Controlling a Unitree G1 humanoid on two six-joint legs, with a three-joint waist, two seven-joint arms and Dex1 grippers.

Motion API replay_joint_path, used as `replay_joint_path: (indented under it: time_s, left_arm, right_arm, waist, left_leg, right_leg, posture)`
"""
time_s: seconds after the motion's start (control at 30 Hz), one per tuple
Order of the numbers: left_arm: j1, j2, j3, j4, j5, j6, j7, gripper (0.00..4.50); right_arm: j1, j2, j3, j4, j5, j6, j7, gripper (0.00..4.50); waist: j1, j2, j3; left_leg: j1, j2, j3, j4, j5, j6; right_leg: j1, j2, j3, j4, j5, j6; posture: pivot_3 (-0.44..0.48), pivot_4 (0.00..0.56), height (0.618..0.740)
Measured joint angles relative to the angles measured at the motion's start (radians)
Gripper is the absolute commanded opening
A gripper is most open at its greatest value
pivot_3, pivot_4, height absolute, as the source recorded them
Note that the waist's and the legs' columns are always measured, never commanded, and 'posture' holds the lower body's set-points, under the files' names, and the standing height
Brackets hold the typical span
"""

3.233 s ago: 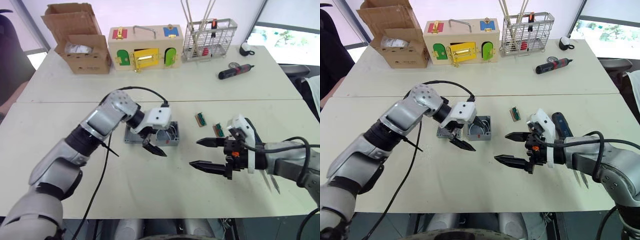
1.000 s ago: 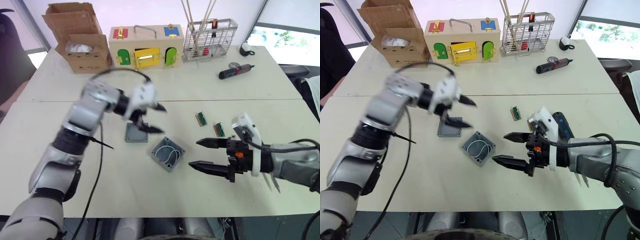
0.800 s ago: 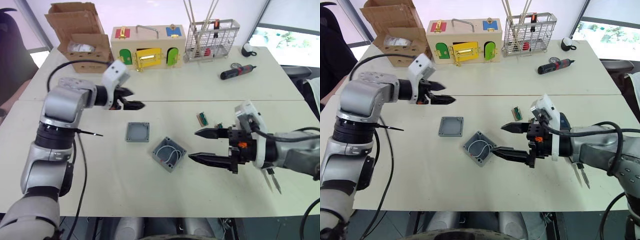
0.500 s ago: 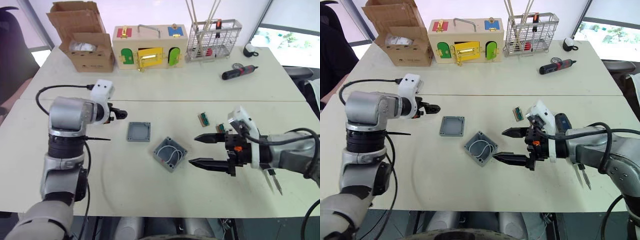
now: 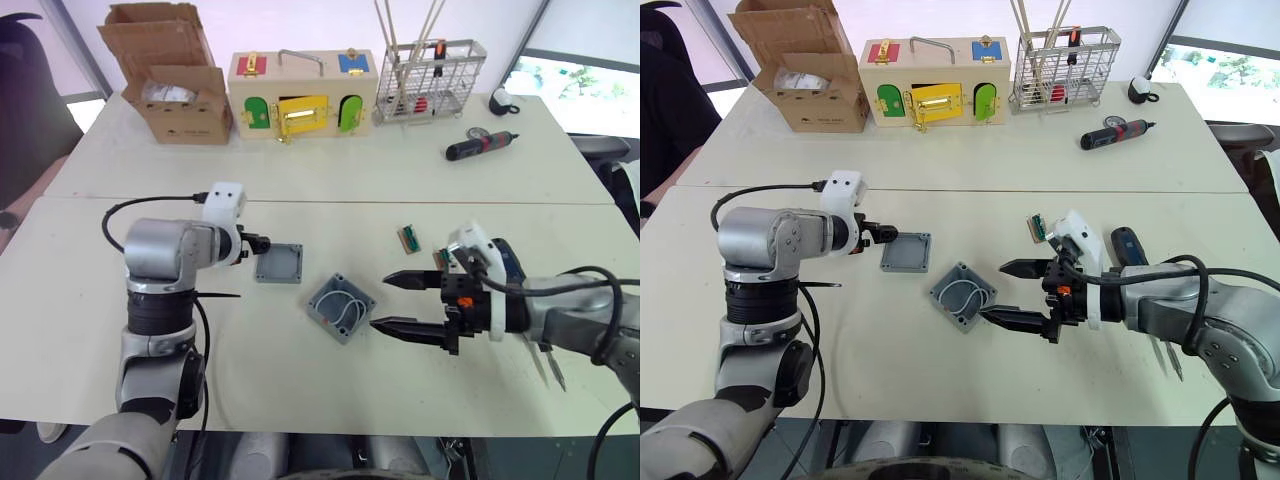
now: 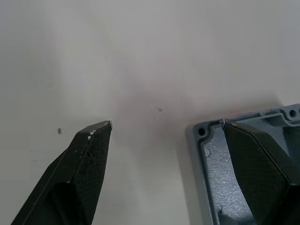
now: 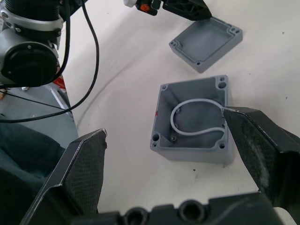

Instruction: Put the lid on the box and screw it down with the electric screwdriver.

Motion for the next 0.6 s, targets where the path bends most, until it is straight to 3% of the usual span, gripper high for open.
replay_joint_path:
  time_s: [0.23, 0.6]
  left_arm:
    - [-0.027, 0.059, 0.002, 0.051, -0.065, 0.0, 0.033, 3.86]
    - [-0.013, 0.06, -0.024, 0.047, -0.188, 0.0, 0.107, 3.86]
  right_arm:
    - [0.008, 0.002, -0.022, -0.009, 0.019, 0.0, -0.029, 4.5]
    - [-0.005, 0.001, -0.022, -0.01, 0.037, 0.004, -0.039, 4.5]
  waist:
    - [0.002, 0.0, 0.0]
    - [0.009, 0.0, 0.0]
  left_leg:
    - [0.0, 0.0, 0.0, 0.0, 0.0, 0.0]
    - [0.0, 0.0, 0.0, 0.0, 0.0, -0.001]
  right_leg:
    - [0.0, 0.0, 0.0, 0.0, 0.0, 0.0]
    - [0.0, 0.0, 0.0, 0.0, 0.0, 0.0]
  posture:
    - [0.0, 0.15, 0.74]
    - [0.0, 0.15, 0.74]
